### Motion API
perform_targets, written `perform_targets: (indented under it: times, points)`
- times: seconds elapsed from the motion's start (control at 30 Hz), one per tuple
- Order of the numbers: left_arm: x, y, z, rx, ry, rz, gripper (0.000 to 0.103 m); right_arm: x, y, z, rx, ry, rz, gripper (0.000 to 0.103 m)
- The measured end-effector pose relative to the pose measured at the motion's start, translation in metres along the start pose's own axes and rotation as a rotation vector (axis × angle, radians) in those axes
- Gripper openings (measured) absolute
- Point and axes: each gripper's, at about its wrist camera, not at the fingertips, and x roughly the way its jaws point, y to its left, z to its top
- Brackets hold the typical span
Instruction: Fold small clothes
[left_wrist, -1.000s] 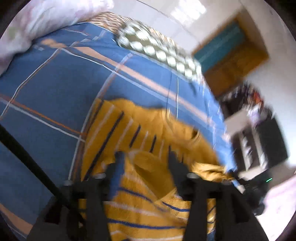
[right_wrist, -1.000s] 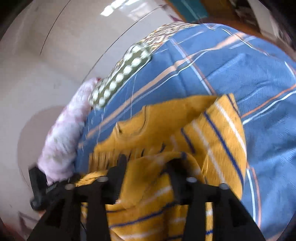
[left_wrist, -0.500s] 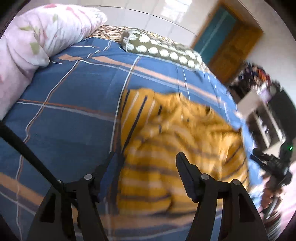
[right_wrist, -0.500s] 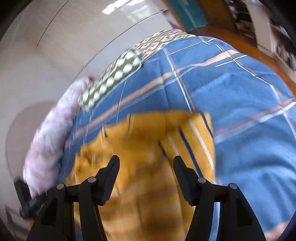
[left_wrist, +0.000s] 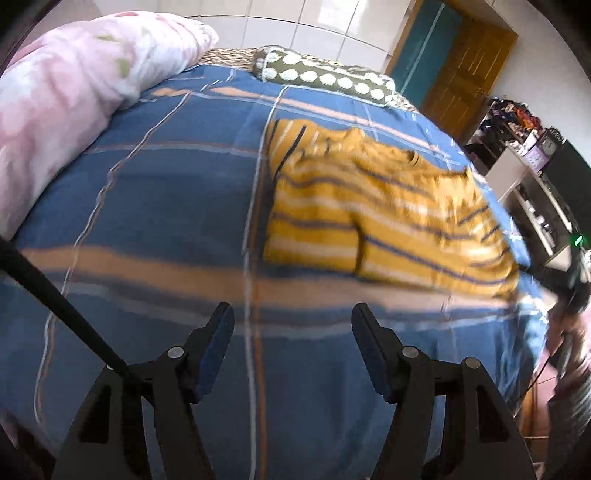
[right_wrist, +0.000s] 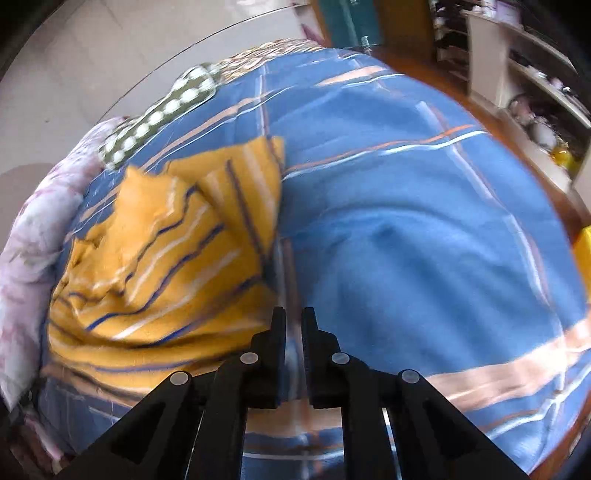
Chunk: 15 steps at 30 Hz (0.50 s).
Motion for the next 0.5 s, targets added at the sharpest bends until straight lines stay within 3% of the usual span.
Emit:
perform_targets:
  times: [0.1,0.27,0.37,0.4,0.43,0.47,0.5]
  points:
    - [-0.004,-0.005,-0.025,0.001,0.008,0.013,0.065,-0.026,0.024,0.005,-0.025,-0.108,0.114,0.015]
    - [-0.011,-0.010,-0.050,-0.049,0.012,-0.032,0.065,0.007,0.104,0.022,-0.188,-0.080,0.173,0.015]
    - [-0.021,-0.011,-0.058,-0.044,0.012,-0.057,0.065,0.059,0.139,0.049,-0.228,-0.015,0.117,0.019]
    - [-0.027,-0.009,-0.060,-0.041,0.003,-0.053,0.065,0.079,0.144,0.056,-0.224,0.020,0.086,0.033]
    - [-0.034,-0.005,-0.061,-0.038,-0.011,-0.047,0.065,0.098,0.146,0.058,-0.218,0.068,0.045,0.039]
    - [-0.040,-0.001,-0.062,-0.039,-0.025,-0.040,0.066,0.115,0.151,0.061,-0.222,0.108,-0.034,0.039]
    - [-0.044,0.003,-0.063,-0.043,-0.035,-0.034,0.069,0.113,0.158,0.062,-0.237,0.066,-0.087,0.038]
